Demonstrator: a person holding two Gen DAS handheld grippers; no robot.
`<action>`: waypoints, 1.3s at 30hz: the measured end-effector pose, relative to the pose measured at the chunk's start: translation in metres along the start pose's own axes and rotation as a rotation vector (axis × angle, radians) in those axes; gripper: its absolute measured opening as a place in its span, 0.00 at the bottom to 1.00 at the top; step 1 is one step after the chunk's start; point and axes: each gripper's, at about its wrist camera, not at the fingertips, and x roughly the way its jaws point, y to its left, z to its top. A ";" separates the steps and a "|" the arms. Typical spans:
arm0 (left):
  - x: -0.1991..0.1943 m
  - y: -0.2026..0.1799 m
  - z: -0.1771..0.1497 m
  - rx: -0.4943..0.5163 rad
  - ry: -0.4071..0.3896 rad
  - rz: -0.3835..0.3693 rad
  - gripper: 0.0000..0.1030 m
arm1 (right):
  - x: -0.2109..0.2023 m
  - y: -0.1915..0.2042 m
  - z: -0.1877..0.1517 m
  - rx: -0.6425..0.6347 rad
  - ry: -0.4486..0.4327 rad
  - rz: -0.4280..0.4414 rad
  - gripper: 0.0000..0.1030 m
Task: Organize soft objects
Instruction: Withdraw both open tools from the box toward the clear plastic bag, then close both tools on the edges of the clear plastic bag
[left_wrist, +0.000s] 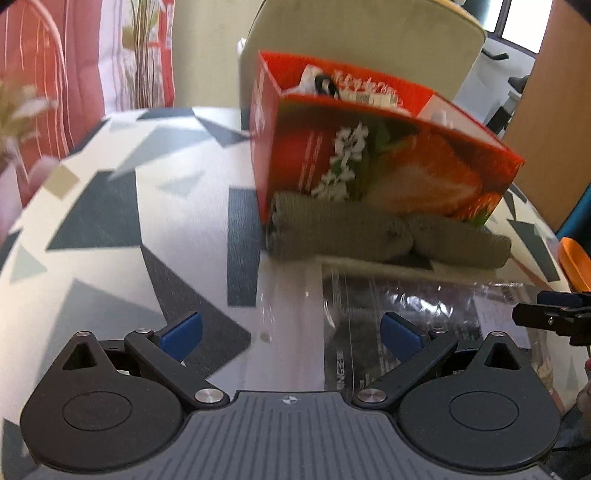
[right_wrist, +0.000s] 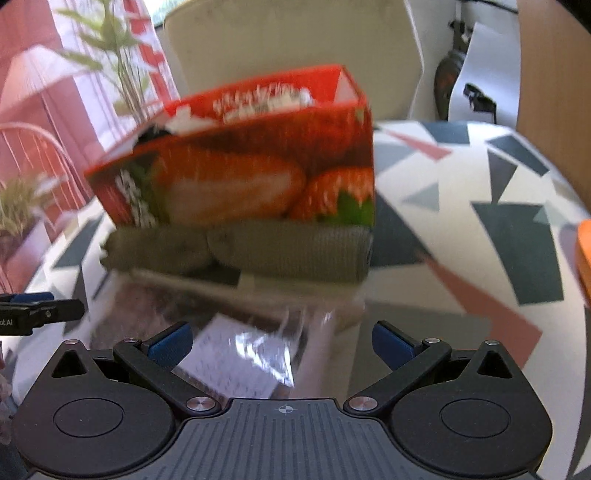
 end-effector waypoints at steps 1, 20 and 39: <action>0.003 0.000 -0.001 -0.006 0.006 0.002 1.00 | 0.003 0.001 -0.001 -0.002 0.010 -0.005 1.00; 0.024 0.001 -0.012 -0.017 0.074 0.020 1.00 | 0.021 -0.002 -0.014 0.047 0.075 -0.021 1.00; 0.032 -0.006 0.001 0.003 0.161 0.046 1.00 | 0.019 0.000 -0.009 0.047 0.200 -0.017 1.00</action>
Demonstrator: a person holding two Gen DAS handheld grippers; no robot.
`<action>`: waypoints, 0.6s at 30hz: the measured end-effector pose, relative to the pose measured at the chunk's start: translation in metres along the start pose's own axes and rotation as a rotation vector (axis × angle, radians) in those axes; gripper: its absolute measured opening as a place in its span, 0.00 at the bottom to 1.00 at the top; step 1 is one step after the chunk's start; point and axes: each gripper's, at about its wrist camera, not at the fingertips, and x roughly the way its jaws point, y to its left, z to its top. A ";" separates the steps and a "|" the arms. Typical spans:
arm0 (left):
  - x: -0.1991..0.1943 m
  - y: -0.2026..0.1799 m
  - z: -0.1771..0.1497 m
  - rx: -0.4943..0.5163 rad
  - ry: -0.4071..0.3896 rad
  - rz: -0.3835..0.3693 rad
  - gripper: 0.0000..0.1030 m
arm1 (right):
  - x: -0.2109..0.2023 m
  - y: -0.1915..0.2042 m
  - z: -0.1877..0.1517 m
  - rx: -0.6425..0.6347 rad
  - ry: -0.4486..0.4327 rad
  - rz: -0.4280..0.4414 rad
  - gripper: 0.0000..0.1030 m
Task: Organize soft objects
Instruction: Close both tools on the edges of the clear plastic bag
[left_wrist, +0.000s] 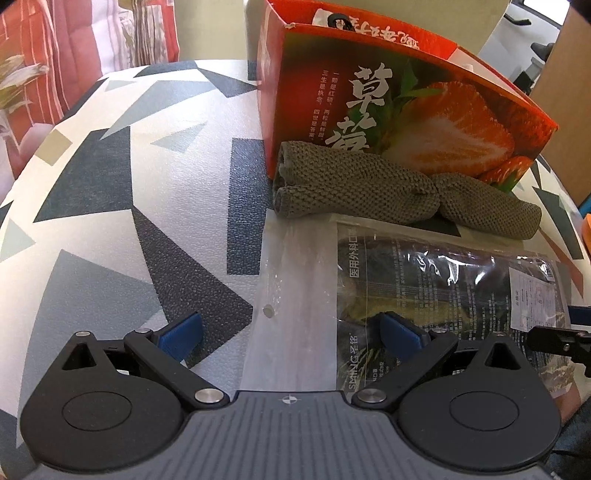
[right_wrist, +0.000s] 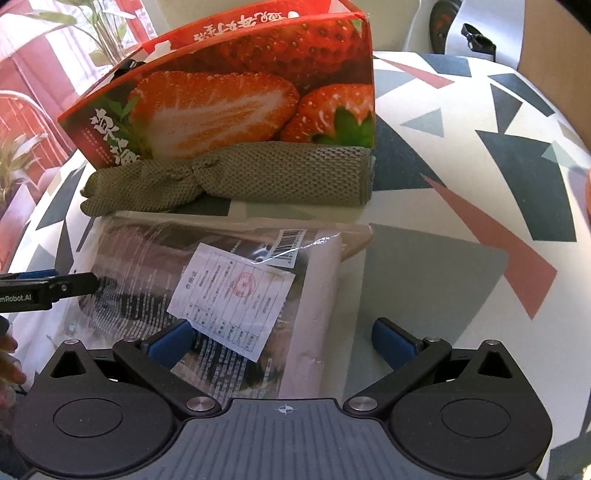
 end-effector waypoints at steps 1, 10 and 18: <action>0.000 0.000 0.001 0.002 0.004 -0.003 1.00 | 0.000 0.001 0.000 -0.002 0.001 -0.003 1.00; 0.001 -0.002 -0.001 0.016 0.006 -0.015 1.00 | 0.001 0.002 0.001 -0.018 0.000 -0.001 1.00; 0.000 -0.009 -0.003 0.046 0.017 -0.055 1.00 | 0.002 0.005 0.001 -0.031 -0.003 -0.003 1.00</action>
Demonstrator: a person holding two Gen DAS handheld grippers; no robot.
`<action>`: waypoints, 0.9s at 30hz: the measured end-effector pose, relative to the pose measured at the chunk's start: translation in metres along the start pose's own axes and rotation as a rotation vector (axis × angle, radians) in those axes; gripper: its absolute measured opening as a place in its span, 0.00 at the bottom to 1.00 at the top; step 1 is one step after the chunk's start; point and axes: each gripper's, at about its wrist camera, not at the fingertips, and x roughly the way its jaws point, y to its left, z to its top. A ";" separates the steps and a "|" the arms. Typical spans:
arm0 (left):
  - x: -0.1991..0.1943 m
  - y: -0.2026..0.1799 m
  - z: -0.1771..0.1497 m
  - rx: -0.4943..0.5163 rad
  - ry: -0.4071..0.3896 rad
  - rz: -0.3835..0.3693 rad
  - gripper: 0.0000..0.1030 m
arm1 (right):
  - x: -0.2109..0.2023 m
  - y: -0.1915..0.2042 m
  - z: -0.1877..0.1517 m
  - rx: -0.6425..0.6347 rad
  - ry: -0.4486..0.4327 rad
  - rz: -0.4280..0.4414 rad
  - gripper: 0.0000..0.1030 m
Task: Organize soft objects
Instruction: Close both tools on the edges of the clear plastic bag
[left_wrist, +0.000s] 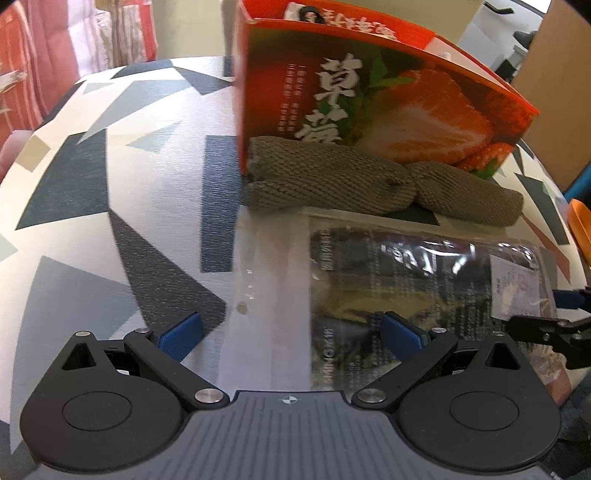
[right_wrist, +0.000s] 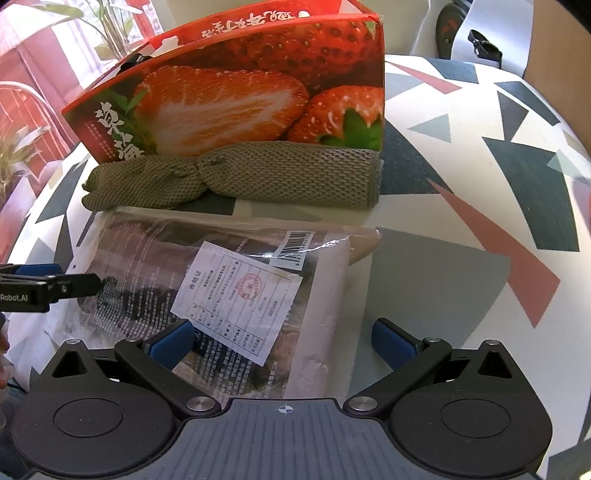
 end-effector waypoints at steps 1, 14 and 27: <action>0.000 -0.002 -0.001 0.005 0.001 -0.006 1.00 | 0.000 0.000 0.000 -0.002 0.001 0.000 1.00; -0.002 -0.013 -0.004 0.028 0.015 -0.059 0.98 | 0.005 0.010 0.008 -0.074 0.010 0.063 0.87; -0.012 0.009 -0.011 -0.114 0.002 -0.228 0.55 | 0.003 -0.001 0.012 -0.103 0.023 0.122 0.64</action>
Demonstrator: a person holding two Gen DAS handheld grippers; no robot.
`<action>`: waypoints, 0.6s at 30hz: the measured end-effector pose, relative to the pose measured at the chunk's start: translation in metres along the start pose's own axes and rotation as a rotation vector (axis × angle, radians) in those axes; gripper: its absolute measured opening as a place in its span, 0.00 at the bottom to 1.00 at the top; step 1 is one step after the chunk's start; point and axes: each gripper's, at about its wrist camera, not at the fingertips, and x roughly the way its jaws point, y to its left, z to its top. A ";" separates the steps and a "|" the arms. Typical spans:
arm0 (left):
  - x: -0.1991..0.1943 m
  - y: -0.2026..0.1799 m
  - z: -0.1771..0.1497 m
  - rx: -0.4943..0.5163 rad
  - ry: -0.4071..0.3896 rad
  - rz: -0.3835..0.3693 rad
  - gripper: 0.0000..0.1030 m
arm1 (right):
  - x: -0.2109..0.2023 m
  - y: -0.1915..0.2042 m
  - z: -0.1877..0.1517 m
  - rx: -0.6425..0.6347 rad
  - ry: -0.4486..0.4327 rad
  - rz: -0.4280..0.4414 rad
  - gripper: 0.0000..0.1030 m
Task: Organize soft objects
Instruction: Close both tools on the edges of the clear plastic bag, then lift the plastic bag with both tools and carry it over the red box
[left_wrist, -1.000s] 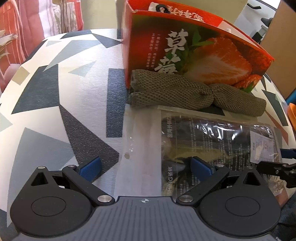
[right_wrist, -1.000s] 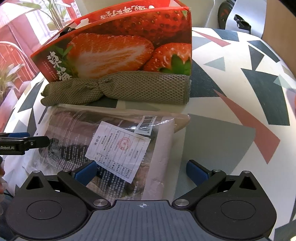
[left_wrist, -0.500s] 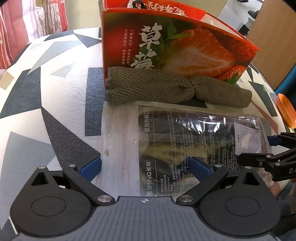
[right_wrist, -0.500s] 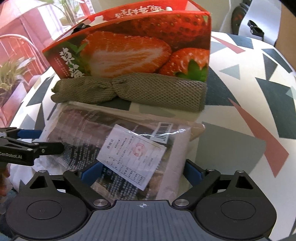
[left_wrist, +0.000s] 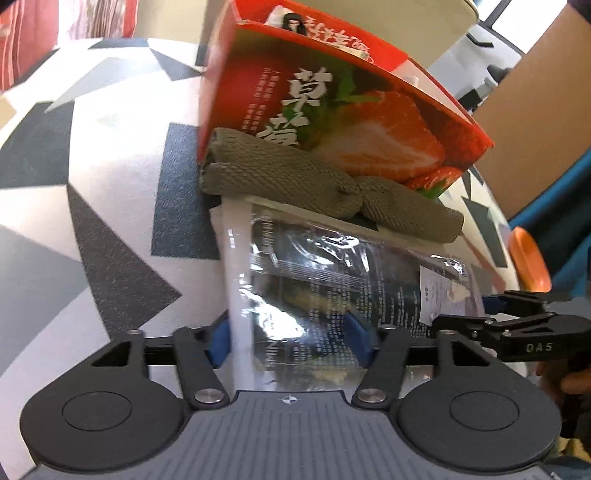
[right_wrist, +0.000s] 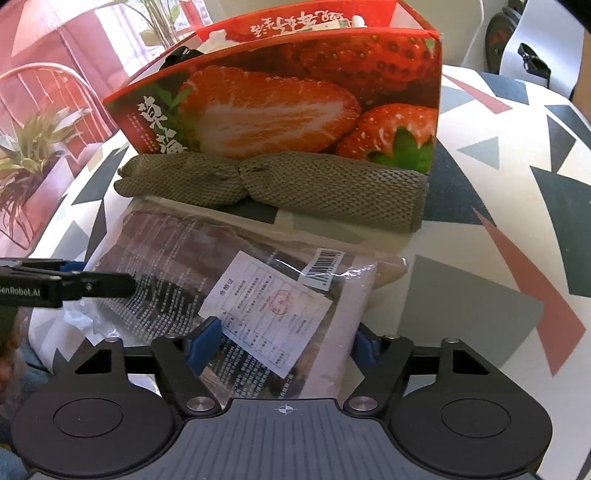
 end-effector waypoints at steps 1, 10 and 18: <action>0.000 0.002 0.001 -0.004 0.009 -0.011 0.53 | -0.001 -0.002 0.000 -0.002 0.000 -0.002 0.63; -0.010 -0.008 -0.005 0.138 0.070 -0.040 0.49 | -0.011 -0.010 0.003 -0.021 -0.001 0.031 0.56; -0.034 -0.021 -0.002 0.162 -0.003 -0.053 0.49 | -0.044 -0.007 0.010 -0.116 -0.060 0.048 0.54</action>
